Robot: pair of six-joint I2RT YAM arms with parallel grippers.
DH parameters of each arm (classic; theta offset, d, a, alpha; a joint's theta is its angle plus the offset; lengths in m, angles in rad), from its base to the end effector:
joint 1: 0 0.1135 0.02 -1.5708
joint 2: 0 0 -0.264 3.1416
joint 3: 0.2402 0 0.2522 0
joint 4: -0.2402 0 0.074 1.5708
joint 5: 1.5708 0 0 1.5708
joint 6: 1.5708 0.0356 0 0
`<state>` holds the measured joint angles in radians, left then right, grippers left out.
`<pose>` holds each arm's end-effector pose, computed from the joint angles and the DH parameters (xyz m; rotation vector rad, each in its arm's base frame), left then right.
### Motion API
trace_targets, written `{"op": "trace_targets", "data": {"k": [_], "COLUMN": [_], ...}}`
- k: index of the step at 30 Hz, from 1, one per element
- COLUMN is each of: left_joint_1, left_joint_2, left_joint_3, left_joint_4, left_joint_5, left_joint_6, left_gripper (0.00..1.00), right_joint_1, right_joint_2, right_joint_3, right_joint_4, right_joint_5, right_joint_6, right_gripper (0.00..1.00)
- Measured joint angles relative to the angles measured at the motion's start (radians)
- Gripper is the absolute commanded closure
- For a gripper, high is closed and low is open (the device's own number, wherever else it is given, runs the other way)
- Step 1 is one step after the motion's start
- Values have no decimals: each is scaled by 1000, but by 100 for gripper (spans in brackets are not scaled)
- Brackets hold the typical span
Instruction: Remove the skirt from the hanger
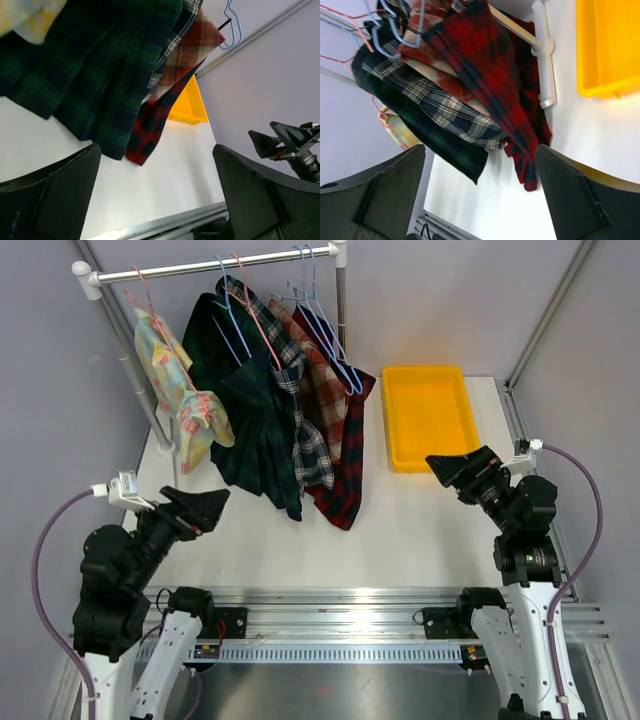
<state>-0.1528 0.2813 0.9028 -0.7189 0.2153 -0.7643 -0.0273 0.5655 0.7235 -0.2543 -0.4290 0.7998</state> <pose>0.0372 -0.0134 0.3676 -0.3596 1.7038 -0.8638 0.1358 0.0111 0.3425 0.3781 1.7046 0.9316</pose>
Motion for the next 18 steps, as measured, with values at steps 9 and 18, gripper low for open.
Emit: {"op": "trace_targets", "data": {"k": [9, 18], "left_joint_1": [-70, -535], "left_joint_2": [555, 1480], "left_joint_3": [575, 1691], "left_joint_4": [21, -22], "left_joint_5": [-45, -372], "left_joint_6": [160, 319], "left_gripper": [1, 1], "right_joint_1": [0, 1], "right_joint_2": [-62, -166], "right_joint_3": [-97, -72], "right_joint_4": [-99, -235], "right_joint_5": [0, 54], "right_joint_6": [-46, -137], "right_gripper": [1, 1]}}
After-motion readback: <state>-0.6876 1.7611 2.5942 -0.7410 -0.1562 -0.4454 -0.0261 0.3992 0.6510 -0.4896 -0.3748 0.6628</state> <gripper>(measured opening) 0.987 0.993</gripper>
